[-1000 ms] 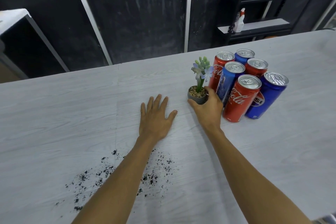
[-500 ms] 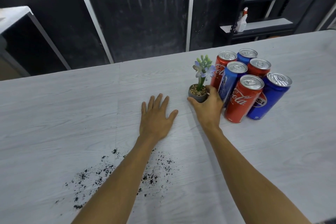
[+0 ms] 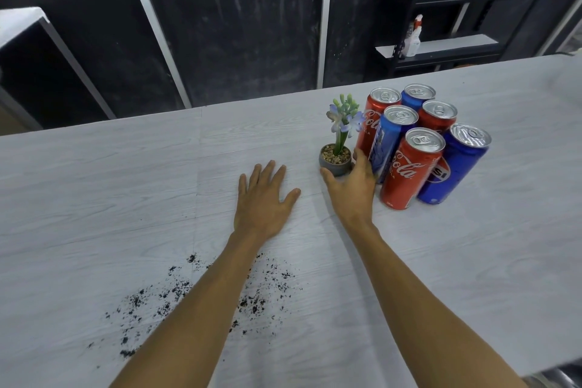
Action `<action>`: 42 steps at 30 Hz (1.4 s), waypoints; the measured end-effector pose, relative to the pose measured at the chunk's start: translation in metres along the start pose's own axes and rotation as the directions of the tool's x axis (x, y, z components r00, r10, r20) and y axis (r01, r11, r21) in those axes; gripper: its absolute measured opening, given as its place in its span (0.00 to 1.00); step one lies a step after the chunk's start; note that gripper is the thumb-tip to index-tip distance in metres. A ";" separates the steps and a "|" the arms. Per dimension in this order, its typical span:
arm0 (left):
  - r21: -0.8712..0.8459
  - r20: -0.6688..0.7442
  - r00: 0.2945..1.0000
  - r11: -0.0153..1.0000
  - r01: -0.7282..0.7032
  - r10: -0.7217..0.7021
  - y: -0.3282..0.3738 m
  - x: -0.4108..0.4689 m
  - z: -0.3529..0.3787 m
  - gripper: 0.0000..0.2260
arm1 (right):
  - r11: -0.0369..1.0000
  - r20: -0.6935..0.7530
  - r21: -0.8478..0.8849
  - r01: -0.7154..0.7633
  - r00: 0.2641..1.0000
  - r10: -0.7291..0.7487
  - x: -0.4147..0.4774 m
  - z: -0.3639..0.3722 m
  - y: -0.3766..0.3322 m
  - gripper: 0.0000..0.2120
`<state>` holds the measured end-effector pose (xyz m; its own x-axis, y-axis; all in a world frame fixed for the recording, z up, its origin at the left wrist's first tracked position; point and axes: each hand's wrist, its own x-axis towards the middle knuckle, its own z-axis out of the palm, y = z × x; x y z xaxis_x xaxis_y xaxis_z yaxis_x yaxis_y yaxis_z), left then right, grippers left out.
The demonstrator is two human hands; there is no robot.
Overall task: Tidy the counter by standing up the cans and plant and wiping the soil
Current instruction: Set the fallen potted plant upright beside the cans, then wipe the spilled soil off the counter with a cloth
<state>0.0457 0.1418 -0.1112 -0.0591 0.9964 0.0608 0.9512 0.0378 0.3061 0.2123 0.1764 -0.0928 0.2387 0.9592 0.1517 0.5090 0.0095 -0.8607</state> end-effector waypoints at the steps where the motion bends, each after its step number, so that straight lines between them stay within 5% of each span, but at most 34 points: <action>1: -0.011 0.006 1.000 1.000 0.000 0.000 0.000 0.000 -0.001 0.30 | 1.000 0.003 -0.011 0.003 1.000 -0.003 -0.003 -0.001 -0.001 0.35; 9: -0.124 0.024 0.995 0.988 -0.090 0.094 0.003 -0.015 -0.015 0.24 | 0.975 0.141 -0.197 0.105 0.987 -0.077 -0.046 -0.017 0.003 0.32; 15: -0.102 0.082 0.972 0.972 -0.213 0.222 0.017 -0.045 -0.018 0.24 | 0.847 0.295 -0.468 0.252 0.948 -0.119 -0.086 -0.038 0.010 0.30; 27: -0.159 0.146 0.867 0.877 -0.454 0.476 0.077 -0.138 -0.003 0.24 | 0.803 0.247 -0.571 0.173 0.968 -0.033 -0.193 -0.120 0.037 0.27; 33: -0.217 0.117 0.742 0.746 -0.629 0.660 0.135 -0.189 0.020 0.23 | 0.838 0.064 -0.544 0.038 0.998 -0.003 -0.248 -0.179 0.072 0.25; 42: -0.242 0.116 0.451 0.465 -0.851 0.885 0.206 -0.268 0.070 0.21 | 0.829 -0.144 -0.530 -0.179 0.982 0.120 -0.335 -0.244 0.140 0.25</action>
<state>0.2782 -0.1118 -0.1311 0.8503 0.4915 0.1883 0.4196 -0.8490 0.3210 0.4051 -0.2128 -0.1462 0.4148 0.9025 0.1159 0.8173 -0.3136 -0.4835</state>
